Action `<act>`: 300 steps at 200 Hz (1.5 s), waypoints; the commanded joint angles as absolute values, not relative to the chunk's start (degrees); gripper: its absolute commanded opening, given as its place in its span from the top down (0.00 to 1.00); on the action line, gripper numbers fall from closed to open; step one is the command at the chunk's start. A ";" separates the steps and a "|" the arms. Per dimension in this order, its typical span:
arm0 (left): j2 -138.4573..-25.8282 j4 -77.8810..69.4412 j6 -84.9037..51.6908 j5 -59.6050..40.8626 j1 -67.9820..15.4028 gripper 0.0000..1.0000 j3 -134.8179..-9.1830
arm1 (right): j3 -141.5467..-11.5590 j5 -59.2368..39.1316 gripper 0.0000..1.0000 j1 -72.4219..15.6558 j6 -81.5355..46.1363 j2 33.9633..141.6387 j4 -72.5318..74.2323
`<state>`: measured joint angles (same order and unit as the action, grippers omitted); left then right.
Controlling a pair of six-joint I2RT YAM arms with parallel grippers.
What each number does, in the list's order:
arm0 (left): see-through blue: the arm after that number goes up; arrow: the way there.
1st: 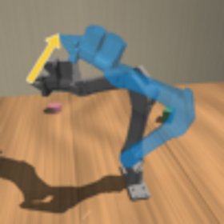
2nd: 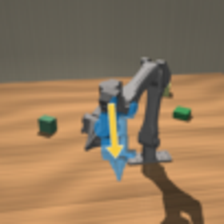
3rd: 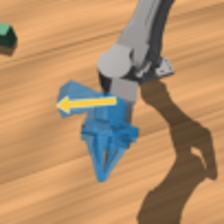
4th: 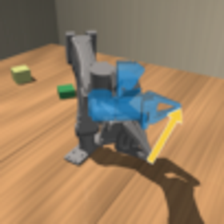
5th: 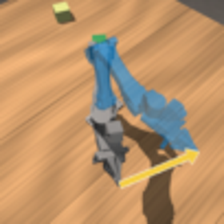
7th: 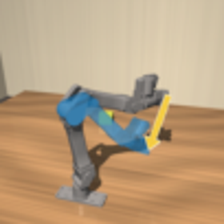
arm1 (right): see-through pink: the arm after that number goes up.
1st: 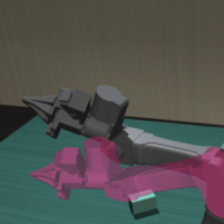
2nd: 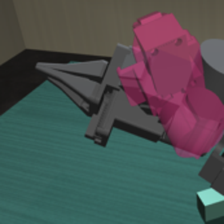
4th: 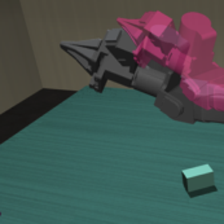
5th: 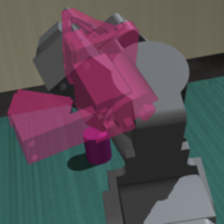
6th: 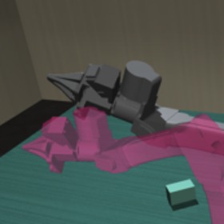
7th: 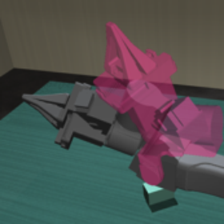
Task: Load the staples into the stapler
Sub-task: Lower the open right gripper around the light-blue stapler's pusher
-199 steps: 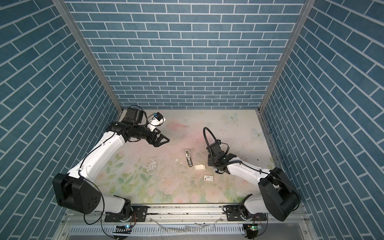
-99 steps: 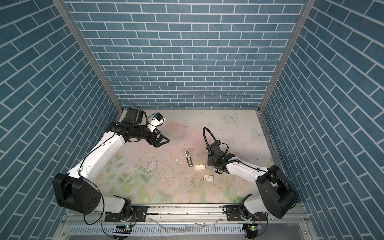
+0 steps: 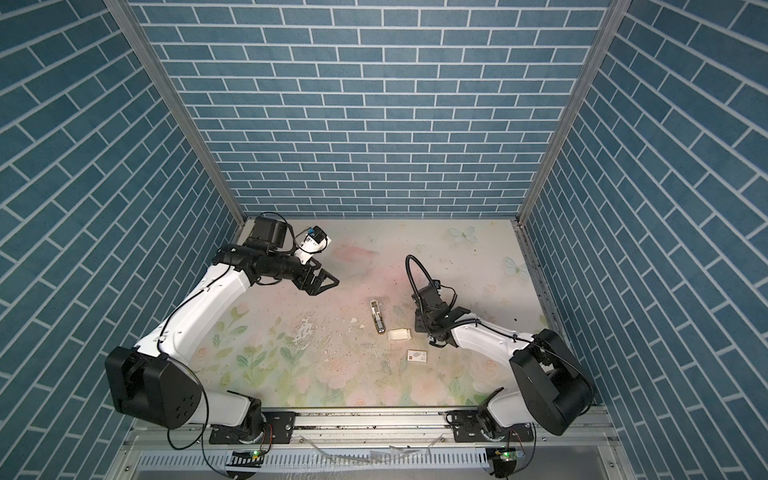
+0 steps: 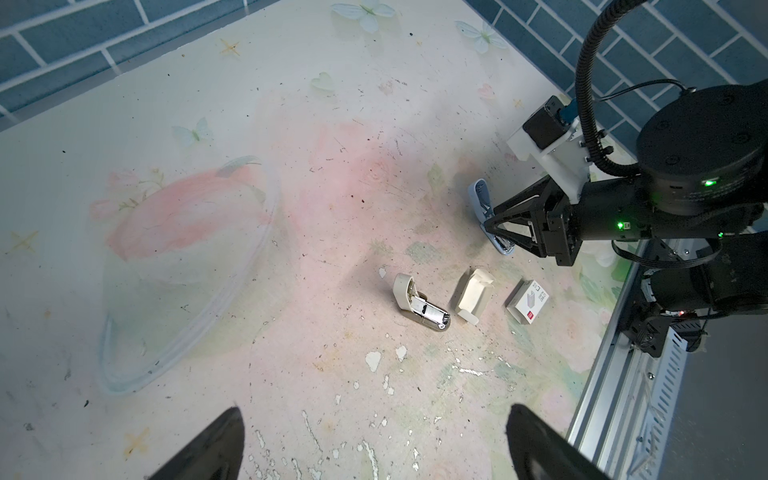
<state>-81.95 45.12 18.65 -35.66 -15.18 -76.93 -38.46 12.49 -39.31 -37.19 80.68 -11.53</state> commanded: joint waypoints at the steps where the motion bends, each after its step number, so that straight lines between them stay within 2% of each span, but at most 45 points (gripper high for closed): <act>1: -80.82 45.02 18.48 -35.86 -14.85 0.01 -75.92 | -37.64 12.15 0.67 -39.11 -37.36 81.64 -11.31; 300: -80.41 44.83 18.24 -35.82 -14.88 0.00 -75.69 | -37.79 8.35 0.71 -39.11 -37.18 82.32 -14.50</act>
<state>-81.32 45.08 18.46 -35.66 -15.18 -76.40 -37.54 9.67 -39.13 -37.17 81.38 -11.35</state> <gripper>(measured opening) 0.995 0.291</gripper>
